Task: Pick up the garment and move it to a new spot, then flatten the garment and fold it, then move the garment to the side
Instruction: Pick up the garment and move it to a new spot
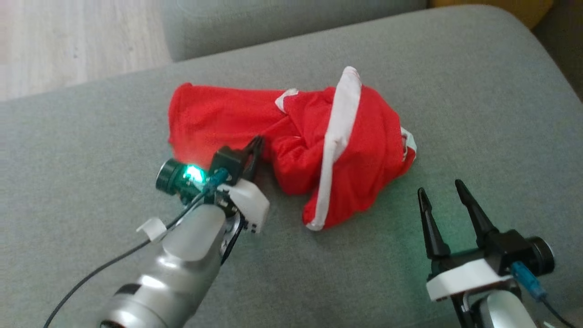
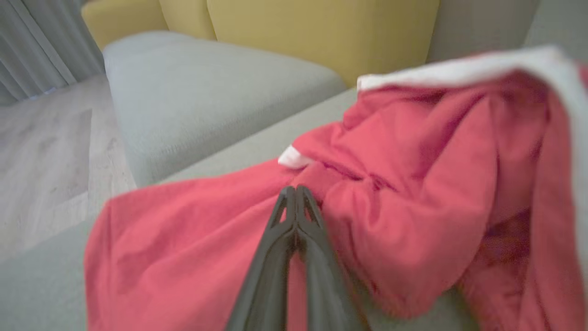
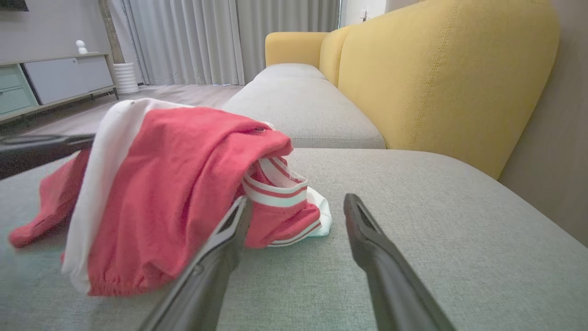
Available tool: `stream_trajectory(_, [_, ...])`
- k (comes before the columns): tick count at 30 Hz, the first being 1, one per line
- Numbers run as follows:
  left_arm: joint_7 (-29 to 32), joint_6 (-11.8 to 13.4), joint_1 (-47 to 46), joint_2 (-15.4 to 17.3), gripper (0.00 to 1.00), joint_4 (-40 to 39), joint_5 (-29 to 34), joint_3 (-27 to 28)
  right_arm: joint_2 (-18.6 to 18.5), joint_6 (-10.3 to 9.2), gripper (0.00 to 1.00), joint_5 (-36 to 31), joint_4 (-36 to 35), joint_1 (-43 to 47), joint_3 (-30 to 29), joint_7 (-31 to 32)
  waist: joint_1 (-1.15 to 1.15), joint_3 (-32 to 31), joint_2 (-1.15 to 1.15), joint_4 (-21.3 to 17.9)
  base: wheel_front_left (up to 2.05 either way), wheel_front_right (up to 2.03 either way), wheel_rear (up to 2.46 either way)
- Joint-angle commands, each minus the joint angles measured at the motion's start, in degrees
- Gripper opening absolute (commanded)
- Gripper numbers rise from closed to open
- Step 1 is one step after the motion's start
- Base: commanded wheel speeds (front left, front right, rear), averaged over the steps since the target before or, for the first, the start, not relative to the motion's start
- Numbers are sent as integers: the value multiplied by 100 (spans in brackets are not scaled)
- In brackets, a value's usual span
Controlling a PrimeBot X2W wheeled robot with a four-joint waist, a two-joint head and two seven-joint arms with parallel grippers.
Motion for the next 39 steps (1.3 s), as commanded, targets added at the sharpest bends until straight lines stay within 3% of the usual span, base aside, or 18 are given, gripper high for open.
stream_trajectory(1, [-123, 27, -428, 115, 0, -251, -81, 144, -29, 37, 100, 61, -147, 27, 118, -22, 0, -174, 0, 57, 0, 0, 0])
stream_trajectory(8, [-236, -136, -1054, 195, 0, -881, -230, 626, -29, 37, 100, 117, -143, 188, 67, -22, 0, -461, 0, 159, 0, 0, 0])
stream_trajectory(15, [-240, -162, -1732, 707, 0, -1743, -14, 1531, -29, 37, 100, 165, -154, 307, 44, -22, 0, -586, 0, 364, 0, 0, 0])
stream_trajectory(19, [-240, -42, -2007, 1027, 0, -2034, 113, 2036, -29, 37, 100, 167, -173, 343, 15, -22, 0, -608, 0, 571, 0, 0, 0])
stream_trajectory(22, [-241, 72, -2036, 1366, 0, -2334, 212, 2502, -29, 37, 100, 128, -181, 415, -49, -22, 0, -611, 0, 888, 0, 0, 0])
stream_trajectory(30, [-241, 340, -1784, 2093, 0, -2632, 531, 2997, -29, 37, 100, 49, -256, 556, -187, -22, 0, -515, 0, 1737, 0, 0, 0])
stream_trajectory(39, [-241, 468, -1129, 2384, 0, -2144, 424, 3223, -29, 37, 100, -117, -324, 486, -232, -22, 0, -193, 0, 2401, 0, 0, 0])
